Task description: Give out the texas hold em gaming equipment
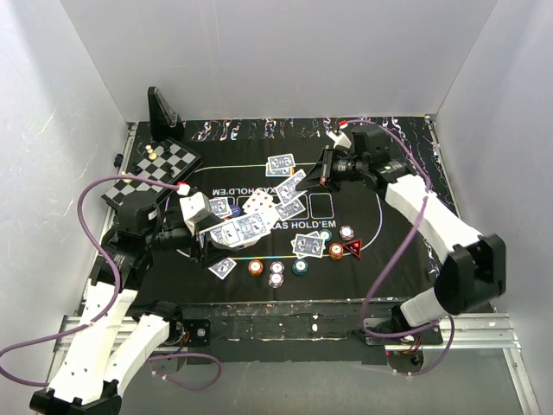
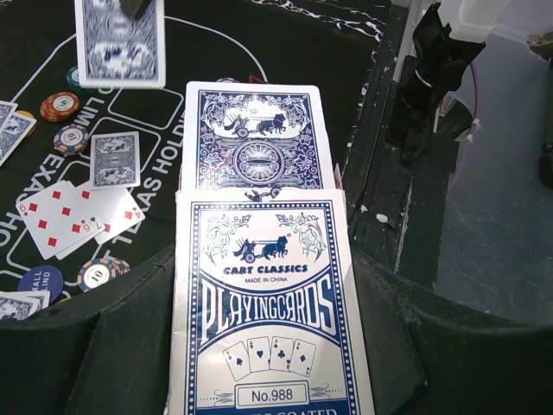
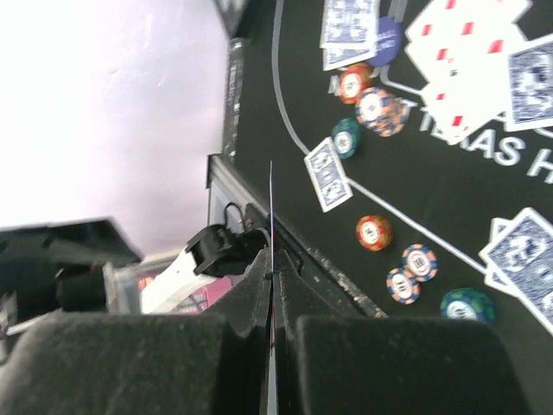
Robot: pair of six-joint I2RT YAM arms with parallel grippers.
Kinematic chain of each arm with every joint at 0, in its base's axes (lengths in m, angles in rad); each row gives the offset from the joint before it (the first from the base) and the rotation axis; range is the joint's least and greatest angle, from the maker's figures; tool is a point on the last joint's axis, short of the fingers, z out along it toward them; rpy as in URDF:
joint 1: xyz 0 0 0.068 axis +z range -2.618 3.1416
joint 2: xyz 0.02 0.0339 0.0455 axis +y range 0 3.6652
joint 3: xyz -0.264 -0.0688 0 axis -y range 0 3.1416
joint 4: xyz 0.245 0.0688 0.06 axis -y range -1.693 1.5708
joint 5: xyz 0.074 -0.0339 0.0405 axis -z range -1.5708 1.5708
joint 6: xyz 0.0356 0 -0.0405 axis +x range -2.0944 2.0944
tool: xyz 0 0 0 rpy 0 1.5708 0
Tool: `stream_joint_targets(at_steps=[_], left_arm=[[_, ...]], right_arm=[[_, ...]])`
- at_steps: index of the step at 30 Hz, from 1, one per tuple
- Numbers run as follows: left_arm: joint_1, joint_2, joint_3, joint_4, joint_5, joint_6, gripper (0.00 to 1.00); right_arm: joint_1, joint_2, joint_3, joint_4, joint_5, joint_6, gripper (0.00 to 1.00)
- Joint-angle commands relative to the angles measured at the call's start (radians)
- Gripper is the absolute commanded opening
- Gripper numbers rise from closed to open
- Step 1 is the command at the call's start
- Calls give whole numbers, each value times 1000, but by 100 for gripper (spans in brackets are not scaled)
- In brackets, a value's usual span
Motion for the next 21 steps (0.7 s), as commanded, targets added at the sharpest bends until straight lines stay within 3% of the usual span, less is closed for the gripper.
stream_joint_targets(at_steps=[1, 5, 10, 21], left_arm=[[4, -18, 22, 36, 37, -31, 0], [4, -65, -21, 141, 69, -117, 0], [4, -130, -130, 399, 87, -353, 0], [4, -114, -101, 376, 107, -332, 0]], right_arm=[[-25, 152, -35, 84, 15, -28, 1], [-26, 282, -9, 91, 89, -62, 1], [-28, 446, 14, 114, 119, -56, 1], [-22, 557, 69, 96, 225, -24, 1]])
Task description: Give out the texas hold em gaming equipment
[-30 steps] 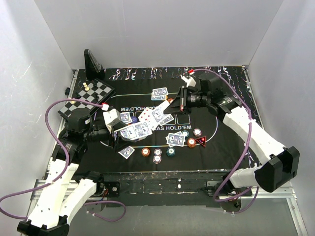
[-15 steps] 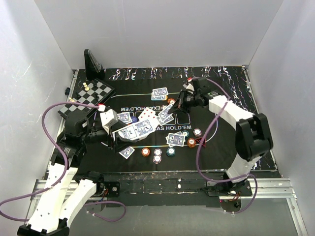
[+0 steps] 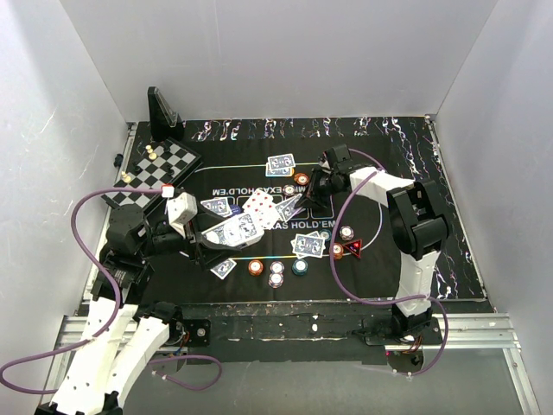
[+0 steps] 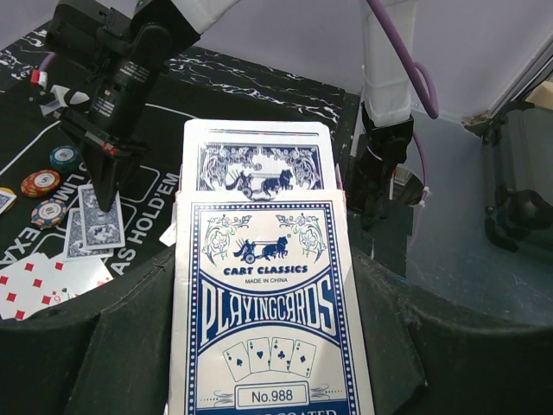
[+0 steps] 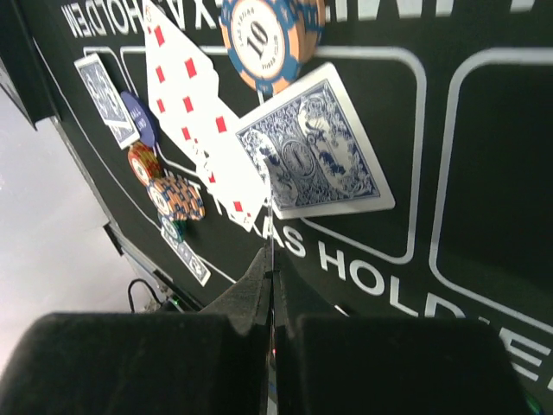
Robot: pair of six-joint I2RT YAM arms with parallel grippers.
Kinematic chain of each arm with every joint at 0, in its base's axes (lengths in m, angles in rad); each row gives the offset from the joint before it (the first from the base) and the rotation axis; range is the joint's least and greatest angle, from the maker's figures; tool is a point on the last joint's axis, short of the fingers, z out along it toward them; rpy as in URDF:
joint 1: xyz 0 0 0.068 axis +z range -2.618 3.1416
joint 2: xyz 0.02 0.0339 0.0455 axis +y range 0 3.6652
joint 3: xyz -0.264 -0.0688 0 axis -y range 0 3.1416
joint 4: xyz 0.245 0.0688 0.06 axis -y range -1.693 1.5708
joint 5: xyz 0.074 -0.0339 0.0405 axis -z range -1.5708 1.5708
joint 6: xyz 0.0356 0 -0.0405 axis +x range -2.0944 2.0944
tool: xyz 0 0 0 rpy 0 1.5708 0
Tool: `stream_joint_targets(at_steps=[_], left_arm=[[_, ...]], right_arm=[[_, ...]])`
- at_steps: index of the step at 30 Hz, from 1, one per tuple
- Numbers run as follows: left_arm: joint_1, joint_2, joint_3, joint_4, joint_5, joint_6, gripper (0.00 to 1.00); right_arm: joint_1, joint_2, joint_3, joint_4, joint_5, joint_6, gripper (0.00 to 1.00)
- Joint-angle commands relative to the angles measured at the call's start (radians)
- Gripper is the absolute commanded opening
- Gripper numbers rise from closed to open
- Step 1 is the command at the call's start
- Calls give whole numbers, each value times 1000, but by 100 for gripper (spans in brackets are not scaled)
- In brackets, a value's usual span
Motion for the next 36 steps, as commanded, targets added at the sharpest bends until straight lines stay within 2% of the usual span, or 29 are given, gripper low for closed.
stream_joint_targets(at_steps=[1, 7, 9, 15, 17, 18, 23, 29, 33, 36], left_arm=[[3, 5, 27, -5, 22, 20, 0], [4, 20, 59, -117, 17, 122, 0], [3, 20, 61, -123, 19, 126, 0], [4, 25, 67, -140, 19, 136, 0], [4, 25, 67, -146, 20, 142, 0], [4, 26, 65, -150, 22, 145, 0], [3, 42, 76, -177, 20, 172, 0], [4, 71, 74, -187, 16, 218, 0], [3, 101, 76, -186, 9, 243, 0], [4, 123, 82, -171, 9, 241, 0]], right_arm=[[4, 25, 54, 6, 69, 13, 1], [7, 49, 71, -37, 101, 11, 1], [8, 49, 71, -54, 119, 14, 7], [10, 16, 94, -155, 222, -16, 43], [10, -4, 105, -192, 262, -38, 66], [10, -10, 125, -230, 291, -50, 71], [13, -95, 168, -341, 382, -79, 78], [39, -253, 178, -365, 342, -92, 79], [40, -365, 151, -335, 184, -66, 80], [40, -515, 45, -182, -4, 40, 84]])
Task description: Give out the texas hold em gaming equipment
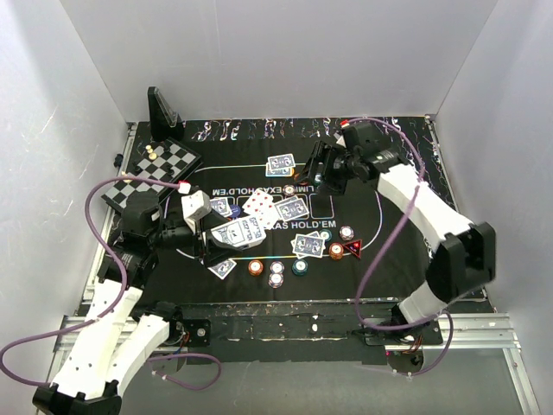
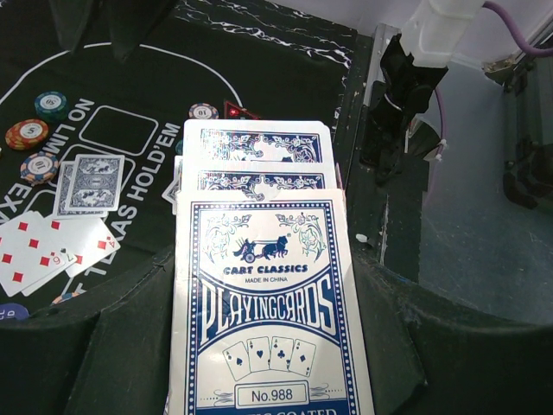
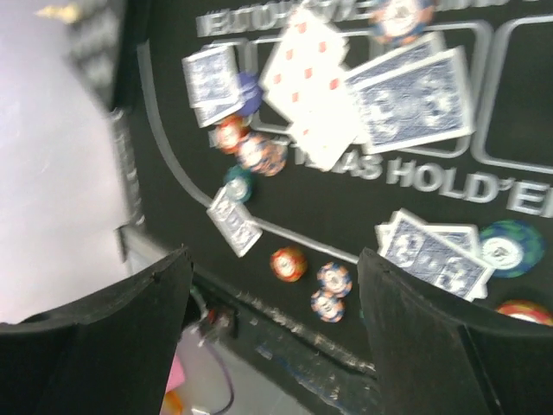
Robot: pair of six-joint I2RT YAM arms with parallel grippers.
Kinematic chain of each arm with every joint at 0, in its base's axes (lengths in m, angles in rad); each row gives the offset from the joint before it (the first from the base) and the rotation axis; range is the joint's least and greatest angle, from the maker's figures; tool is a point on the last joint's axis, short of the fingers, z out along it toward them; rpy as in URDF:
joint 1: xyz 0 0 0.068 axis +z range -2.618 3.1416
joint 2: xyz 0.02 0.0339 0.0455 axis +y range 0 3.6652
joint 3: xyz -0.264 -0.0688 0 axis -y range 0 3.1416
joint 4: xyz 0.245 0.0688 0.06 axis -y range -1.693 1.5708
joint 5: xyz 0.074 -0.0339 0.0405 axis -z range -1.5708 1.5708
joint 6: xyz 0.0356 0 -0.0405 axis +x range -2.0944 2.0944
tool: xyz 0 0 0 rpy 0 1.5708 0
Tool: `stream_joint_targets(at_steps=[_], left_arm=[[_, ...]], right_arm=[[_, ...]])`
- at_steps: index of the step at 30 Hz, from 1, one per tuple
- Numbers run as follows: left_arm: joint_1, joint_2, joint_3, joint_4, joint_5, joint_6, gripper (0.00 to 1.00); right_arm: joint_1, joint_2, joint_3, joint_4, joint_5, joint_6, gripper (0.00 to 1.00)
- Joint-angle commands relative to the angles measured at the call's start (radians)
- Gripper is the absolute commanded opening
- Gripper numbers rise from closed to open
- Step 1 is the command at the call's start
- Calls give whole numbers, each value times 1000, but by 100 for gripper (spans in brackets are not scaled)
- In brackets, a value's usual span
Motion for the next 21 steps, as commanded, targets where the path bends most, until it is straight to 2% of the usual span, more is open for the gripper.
stream_joint_targets(at_steps=[1, 3, 5, 6, 8, 11, 17, 21], left_arm=[[3, 24, 48, 21, 5, 25, 0], [4, 30, 50, 30, 6, 24, 0], [4, 38, 50, 39, 5, 24, 0], [3, 41, 51, 41, 5, 22, 0], [4, 53, 53, 42, 6, 30, 0], [3, 65, 65, 44, 9, 31, 0], [4, 73, 80, 38, -3, 40, 0], [4, 90, 89, 34, -6, 48, 0]], right_arm=[[5, -209, -138, 208, -277, 148, 85], [16, -300, -205, 315, -320, 230, 86], [53, -344, -203, 298, -276, 240, 87], [82, -344, -161, 228, -215, 197, 87], [152, -276, 11, -52, -48, 71, 87], [224, -159, 216, -319, 60, -17, 86], [336, -67, 348, -434, 178, -73, 83], [378, -42, 359, -463, 210, -87, 81]])
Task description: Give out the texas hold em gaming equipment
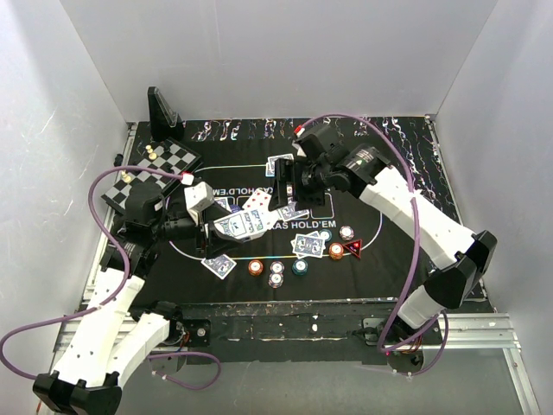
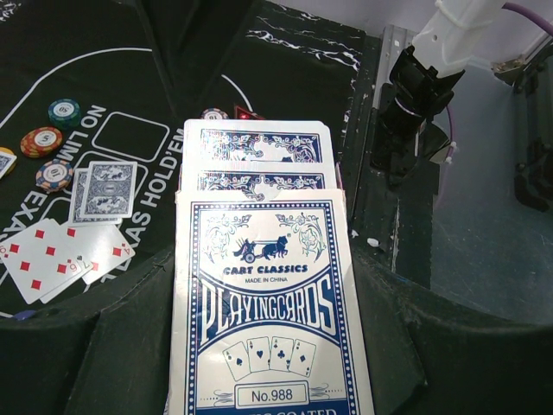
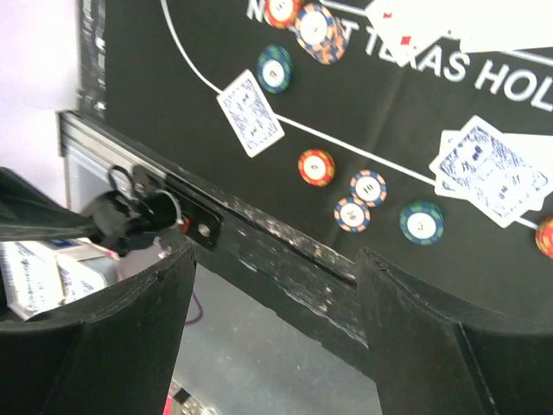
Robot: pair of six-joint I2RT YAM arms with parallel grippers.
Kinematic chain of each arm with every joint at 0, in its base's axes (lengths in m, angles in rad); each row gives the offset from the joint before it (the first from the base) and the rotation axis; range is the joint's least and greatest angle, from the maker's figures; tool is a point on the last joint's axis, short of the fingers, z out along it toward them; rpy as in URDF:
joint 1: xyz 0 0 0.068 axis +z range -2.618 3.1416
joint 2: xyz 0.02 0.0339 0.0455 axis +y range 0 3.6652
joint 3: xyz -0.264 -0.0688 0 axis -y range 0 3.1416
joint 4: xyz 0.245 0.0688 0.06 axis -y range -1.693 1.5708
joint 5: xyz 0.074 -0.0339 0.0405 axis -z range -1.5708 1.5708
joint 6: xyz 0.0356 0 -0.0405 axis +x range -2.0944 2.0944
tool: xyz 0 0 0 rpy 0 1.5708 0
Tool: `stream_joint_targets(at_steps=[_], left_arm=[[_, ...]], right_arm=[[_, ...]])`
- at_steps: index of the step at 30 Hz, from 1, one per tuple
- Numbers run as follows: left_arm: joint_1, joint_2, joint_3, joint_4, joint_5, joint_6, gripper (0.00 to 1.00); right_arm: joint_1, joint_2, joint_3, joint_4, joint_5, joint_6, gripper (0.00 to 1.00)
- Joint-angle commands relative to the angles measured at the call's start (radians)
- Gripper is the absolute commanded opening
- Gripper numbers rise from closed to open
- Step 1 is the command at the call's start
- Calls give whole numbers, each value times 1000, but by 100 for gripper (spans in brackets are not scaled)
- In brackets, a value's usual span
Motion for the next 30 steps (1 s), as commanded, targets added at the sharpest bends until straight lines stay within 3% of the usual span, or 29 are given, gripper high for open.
stream_joint_targets(at_steps=[1, 8, 20, 30], left_arm=[[4, 14, 46, 21, -3, 26, 0], [4, 41, 58, 21, -5, 47, 0], [3, 52, 57, 18, -9, 49, 0], [3, 40, 34, 22, -9, 49, 0]], right_arm=[[45, 9, 43, -109, 87, -50, 81], [91, 31, 82, -124, 111, -67, 80], [223, 187, 290, -180, 145, -44, 78], [288, 210, 318, -131, 125, 20, 77]])
